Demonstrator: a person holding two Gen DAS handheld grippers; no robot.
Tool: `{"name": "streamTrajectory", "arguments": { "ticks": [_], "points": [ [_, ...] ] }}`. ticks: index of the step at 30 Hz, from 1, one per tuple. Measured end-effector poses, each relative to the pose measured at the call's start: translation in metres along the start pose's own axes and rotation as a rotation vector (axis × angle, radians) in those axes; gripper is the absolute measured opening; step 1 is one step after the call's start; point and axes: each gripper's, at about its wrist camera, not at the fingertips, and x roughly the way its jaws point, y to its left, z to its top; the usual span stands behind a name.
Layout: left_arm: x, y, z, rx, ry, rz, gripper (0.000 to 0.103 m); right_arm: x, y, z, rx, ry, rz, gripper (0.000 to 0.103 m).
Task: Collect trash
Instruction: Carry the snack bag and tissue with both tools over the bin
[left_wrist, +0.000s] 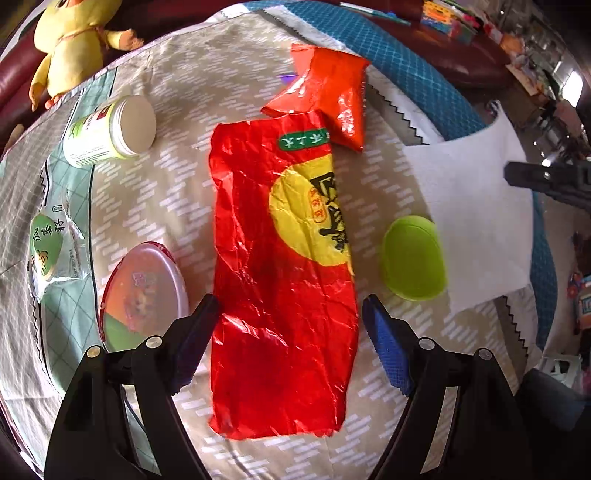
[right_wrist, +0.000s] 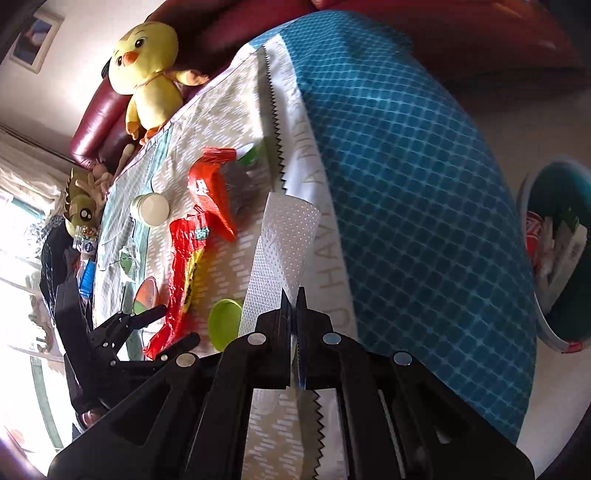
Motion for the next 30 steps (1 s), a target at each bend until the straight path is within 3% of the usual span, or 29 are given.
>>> {"name": "streamTrajectory", "arguments": {
  "ticks": [2,4,5,6,7,9,15,20,24,30],
  "points": [
    [0.005,0.0,0.005,0.008,0.001,0.014,0.084,-0.004,-0.009,-0.003,0.019,-0.007,0.004,0.003],
    [0.006,-0.004,0.008,0.02,-0.004,0.034,0.08,-0.008,-0.016,-0.004,0.035,-0.016,0.014,0.003],
    [0.004,-0.006,0.008,0.02,-0.018,0.041,0.065,-0.009,-0.017,-0.005,0.041,-0.021,0.019,0.003],
    [0.001,-0.006,0.01,0.013,-0.024,0.037,0.039,-0.011,-0.016,-0.006,0.042,-0.027,0.023,0.003],
    [-0.003,-0.005,0.011,-0.004,-0.022,0.038,0.03,-0.013,-0.017,-0.007,0.04,-0.033,0.026,0.003],
    [-0.015,-0.003,0.014,-0.032,-0.047,0.06,0.022,-0.02,-0.019,-0.008,0.039,-0.047,0.036,0.003],
    [-0.072,-0.011,0.019,-0.077,-0.161,0.011,0.019,-0.046,-0.031,-0.008,0.049,-0.103,0.062,0.003],
    [-0.109,-0.043,0.032,-0.044,-0.246,-0.031,0.019,-0.069,-0.047,-0.007,0.067,-0.156,0.075,0.003],
    [-0.118,-0.087,0.048,0.026,-0.278,-0.09,0.019,-0.096,-0.067,-0.003,0.086,-0.212,0.066,0.003],
    [-0.1,-0.168,0.08,0.138,-0.265,-0.187,0.019,-0.148,-0.117,-0.002,0.139,-0.316,0.009,0.003]
  ]
}}
